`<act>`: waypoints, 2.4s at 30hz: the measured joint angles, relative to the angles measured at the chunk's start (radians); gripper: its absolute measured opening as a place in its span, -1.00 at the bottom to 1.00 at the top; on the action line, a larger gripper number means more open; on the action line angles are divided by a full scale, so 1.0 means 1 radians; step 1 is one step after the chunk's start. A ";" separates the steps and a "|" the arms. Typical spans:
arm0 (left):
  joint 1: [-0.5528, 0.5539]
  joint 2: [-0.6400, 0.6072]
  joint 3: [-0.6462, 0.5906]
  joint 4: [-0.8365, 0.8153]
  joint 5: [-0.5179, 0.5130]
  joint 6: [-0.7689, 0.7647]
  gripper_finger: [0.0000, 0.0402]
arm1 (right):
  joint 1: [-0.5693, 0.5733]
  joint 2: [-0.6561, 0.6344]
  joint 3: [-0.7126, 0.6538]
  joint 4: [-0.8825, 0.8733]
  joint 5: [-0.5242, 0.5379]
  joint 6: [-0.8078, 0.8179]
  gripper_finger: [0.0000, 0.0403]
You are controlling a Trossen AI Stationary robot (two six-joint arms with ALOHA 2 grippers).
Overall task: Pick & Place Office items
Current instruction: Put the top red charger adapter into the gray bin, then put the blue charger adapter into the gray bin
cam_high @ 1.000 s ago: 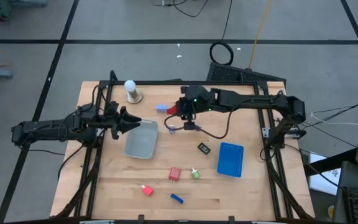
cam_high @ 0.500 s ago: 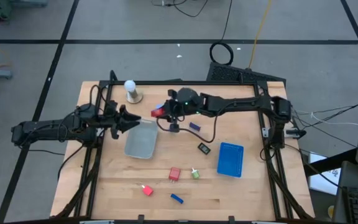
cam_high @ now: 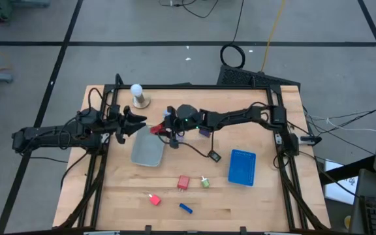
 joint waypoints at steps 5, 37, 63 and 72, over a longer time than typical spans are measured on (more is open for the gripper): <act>0.000 0.000 0.000 0.000 -0.006 0.000 -0.13 | 0.004 0.049 0.001 0.067 -0.003 0.041 -0.44; 0.000 -0.049 0.000 0.001 0.087 -0.041 -0.13 | 0.014 0.292 0.368 -0.064 -0.002 0.015 -0.40; 0.000 -0.100 0.000 -0.008 0.103 -0.026 -0.13 | -0.021 0.290 0.356 -0.164 0.002 0.024 -0.25; 0.000 -0.100 0.000 -0.081 0.103 -0.027 -0.13 | -0.021 0.279 0.355 -0.225 0.002 0.091 -0.16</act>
